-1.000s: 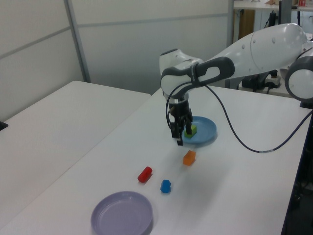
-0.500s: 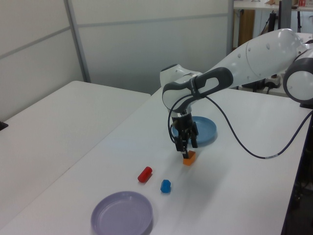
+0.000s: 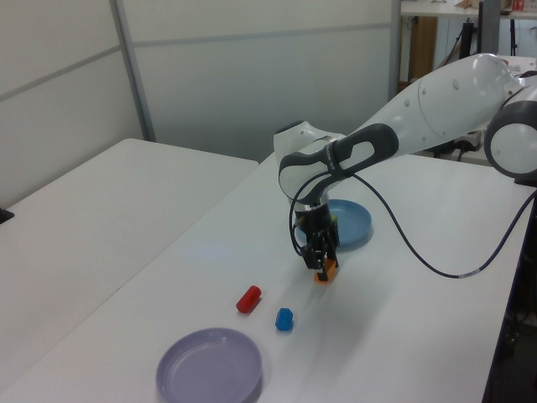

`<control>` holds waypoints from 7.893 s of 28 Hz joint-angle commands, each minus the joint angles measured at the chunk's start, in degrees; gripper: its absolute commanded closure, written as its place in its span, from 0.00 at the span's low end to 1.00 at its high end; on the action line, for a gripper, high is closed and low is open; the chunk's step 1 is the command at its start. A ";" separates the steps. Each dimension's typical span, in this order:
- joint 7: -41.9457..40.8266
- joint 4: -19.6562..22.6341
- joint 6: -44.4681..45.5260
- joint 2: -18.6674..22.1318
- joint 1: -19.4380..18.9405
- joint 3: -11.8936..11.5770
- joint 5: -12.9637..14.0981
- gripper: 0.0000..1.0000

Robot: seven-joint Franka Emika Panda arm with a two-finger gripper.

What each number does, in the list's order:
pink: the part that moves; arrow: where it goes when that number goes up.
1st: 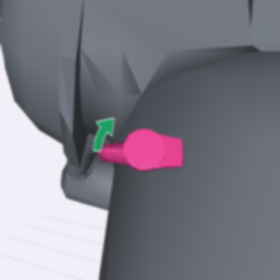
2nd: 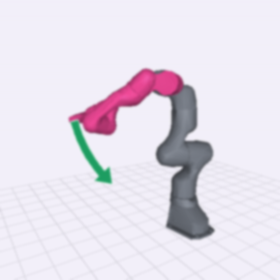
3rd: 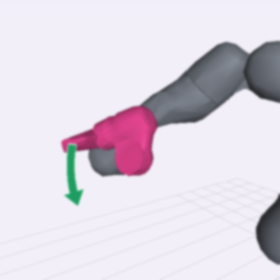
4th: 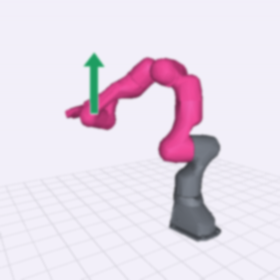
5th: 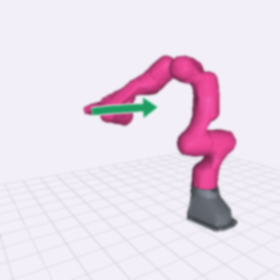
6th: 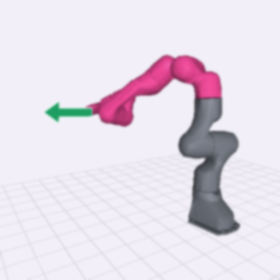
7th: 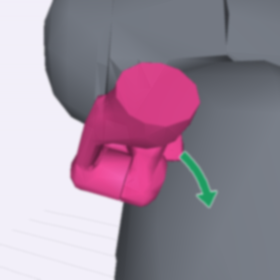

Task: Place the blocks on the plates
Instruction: 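Place the orange block on the light blue plate beside the green block, then move the gripper to the red block and grasp it, then carry the red block onto the lavender plate and release, then grasp the blue block with the gripper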

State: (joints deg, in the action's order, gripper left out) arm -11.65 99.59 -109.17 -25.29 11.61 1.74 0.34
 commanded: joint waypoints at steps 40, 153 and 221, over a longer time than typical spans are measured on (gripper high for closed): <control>-0.75 -6.43 -13.53 -2.39 7.55 -4.56 -0.17 0.00; 24.04 -6.60 -18.80 -4.94 -22.60 9.86 -8.25 0.01; -2.86 3.51 -2.98 4.55 -11.26 8.54 -8.34 0.78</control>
State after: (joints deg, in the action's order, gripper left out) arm -13.17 101.89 -112.59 -22.79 0.58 10.48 -7.69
